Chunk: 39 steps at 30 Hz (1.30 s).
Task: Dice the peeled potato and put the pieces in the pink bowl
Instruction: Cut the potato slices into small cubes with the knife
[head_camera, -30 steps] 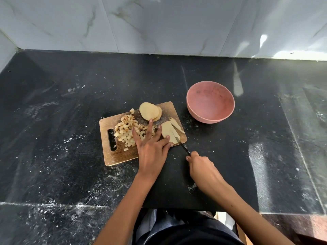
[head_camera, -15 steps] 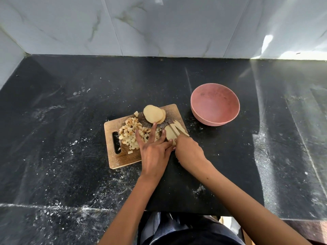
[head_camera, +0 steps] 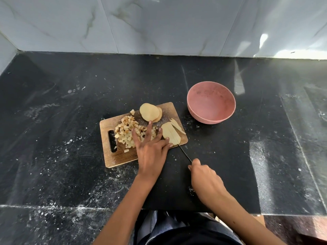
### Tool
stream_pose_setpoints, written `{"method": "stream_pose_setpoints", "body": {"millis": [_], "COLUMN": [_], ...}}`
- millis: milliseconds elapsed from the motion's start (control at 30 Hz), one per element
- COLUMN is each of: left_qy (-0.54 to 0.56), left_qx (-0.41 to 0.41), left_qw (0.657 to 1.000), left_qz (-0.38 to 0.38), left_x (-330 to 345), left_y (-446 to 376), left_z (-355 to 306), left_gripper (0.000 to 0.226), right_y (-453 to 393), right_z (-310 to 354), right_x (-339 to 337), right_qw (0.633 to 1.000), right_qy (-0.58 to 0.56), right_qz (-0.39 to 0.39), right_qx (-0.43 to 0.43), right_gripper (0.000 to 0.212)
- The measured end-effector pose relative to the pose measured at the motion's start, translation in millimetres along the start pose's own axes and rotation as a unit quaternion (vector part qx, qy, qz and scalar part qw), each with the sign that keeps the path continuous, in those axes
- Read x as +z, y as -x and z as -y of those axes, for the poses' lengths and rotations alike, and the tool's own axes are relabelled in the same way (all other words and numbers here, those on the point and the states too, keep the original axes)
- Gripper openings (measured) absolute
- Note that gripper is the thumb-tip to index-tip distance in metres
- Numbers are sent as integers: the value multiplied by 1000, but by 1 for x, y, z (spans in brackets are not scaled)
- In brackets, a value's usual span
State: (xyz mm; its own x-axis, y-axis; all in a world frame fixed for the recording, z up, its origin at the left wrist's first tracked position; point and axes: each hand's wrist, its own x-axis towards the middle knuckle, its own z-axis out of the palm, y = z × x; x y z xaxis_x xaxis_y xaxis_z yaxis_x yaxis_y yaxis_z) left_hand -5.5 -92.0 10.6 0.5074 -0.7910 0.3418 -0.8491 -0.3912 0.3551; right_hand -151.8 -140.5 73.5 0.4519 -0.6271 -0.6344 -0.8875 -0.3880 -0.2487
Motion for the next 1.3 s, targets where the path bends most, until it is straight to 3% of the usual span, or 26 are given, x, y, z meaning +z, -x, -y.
{"method": "stream_pose_setpoints", "body": {"millis": [267,500,767,1067,1300], "left_qy": [2,23,27,29,86], "left_qx": [2,-82,-148,-157,-170], "left_qw": [1000,996,987,981,981], "left_qz": [22,14,58,110,43], "left_x": [0,1,-3,-11,-5], "left_y": [4,2,-3,-9,-8], "left_z": [1,6,7,2,10], "left_gripper": [12,15,25,24,31], "right_y": [1,-18,-40,-46,-47], "right_z": [-10,6,26,33,32], "right_x": [-8,-23,-23,-24,-23], "right_qw": [997,992,995,994,994], "right_qy": [-63,-28,-31,-24,-20], "right_qz": [-36,-100,-64,-84,-78], "right_qx": [-38,-72,-67,-71,-73], "right_gripper": [26,20,17,18,24]}}
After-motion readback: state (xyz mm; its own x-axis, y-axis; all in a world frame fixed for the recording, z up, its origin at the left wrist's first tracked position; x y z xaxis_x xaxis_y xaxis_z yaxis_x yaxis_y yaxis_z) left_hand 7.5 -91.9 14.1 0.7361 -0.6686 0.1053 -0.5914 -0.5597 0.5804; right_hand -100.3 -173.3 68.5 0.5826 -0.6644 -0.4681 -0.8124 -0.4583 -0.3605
